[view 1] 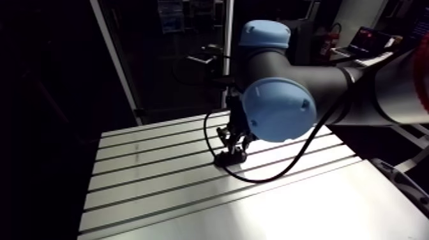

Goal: Pick up the M10 bolt and insert it into the hole until fully seated.

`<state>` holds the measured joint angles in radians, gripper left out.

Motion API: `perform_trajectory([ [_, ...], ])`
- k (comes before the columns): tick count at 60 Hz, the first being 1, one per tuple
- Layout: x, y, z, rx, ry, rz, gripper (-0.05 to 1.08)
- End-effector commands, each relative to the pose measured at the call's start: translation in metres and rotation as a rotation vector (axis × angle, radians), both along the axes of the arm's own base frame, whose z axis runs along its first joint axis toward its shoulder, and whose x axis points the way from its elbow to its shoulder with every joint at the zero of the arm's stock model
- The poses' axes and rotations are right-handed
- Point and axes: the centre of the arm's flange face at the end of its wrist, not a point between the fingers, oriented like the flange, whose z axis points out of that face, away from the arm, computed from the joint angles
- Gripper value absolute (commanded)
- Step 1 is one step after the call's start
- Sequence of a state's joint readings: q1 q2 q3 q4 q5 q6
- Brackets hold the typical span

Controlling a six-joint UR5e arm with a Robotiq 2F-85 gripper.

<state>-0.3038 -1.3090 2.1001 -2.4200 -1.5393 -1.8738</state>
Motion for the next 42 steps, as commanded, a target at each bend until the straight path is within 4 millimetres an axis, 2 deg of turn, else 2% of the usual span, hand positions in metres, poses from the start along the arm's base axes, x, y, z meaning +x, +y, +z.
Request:
perform_trajectory([
  [1, -0.0003, 0.0001, -0.0004, 0.0, -0.001, 0.0, 0.57],
  [42, -0.0005, 0.0002, -0.0026, -0.001, -0.005, 0.001, 0.68],
])
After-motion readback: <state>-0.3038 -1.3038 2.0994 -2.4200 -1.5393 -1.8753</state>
